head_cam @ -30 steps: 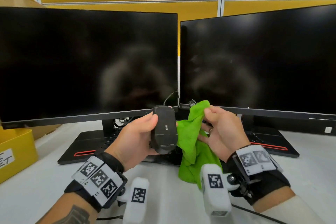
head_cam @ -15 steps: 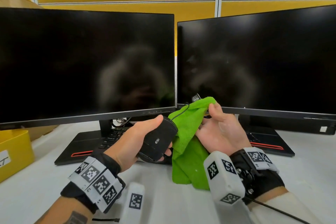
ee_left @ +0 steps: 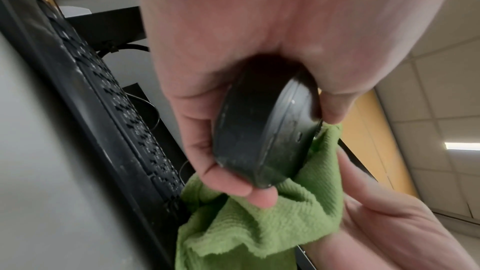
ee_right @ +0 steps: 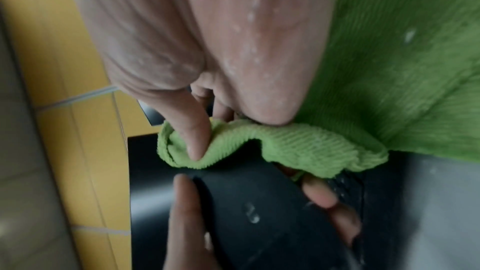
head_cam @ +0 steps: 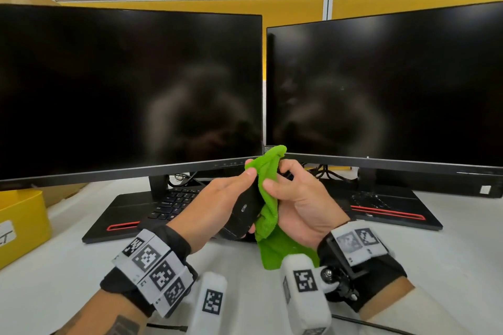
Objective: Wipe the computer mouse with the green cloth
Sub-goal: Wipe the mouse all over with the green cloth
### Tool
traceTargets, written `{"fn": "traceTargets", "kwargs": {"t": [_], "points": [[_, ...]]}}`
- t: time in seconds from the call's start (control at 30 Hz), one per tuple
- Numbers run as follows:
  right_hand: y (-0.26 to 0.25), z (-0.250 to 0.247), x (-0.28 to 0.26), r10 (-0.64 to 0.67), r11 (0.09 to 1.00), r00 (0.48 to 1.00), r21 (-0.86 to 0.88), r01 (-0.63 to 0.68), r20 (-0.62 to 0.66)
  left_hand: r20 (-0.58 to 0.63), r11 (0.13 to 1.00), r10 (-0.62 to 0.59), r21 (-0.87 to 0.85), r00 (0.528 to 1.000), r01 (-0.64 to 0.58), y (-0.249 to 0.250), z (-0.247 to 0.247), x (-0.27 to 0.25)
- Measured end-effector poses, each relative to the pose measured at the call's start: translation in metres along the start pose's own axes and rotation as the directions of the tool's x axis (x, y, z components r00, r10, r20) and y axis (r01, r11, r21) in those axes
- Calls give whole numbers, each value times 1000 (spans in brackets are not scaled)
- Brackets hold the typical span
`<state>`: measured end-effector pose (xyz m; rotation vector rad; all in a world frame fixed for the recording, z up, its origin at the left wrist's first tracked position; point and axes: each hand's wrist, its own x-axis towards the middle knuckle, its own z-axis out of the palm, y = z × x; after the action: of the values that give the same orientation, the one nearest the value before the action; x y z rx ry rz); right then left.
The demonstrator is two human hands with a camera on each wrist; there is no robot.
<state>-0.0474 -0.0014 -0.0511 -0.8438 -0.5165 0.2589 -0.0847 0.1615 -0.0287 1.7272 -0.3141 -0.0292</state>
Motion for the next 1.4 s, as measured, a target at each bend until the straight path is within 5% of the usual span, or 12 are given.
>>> {"fn": "traceTargets", "kwargs": {"t": [0.2,0.37,0.53,0.77,1.03,1.27,1.4], "points": [[-4,4,6,-130,985,945,-152,88,-299,57,995,-80,65,995,76,5,4,-3],[-17,-3,5,-108,994,922,-45,98,-372,157,994,-30,112,987,12,8,4,-7],[-31,-18,11,-112,989,827,16,145,-550,297,988,8,147,955,-54,6,-2,-9],[-50,-41,6,-94,987,739,34,157,-667,378,956,-38,282,925,-76,2,-16,-6],[-56,-62,5,-47,982,702,94,161,-711,340,935,-23,340,940,-100,7,-57,-9],[-65,-49,-7,59,982,690,165,89,-721,225,985,169,-24,960,-168,-6,-90,-10],[-67,-39,-19,93,984,706,173,42,-702,169,923,275,-323,947,-210,-6,-100,-13]]}}
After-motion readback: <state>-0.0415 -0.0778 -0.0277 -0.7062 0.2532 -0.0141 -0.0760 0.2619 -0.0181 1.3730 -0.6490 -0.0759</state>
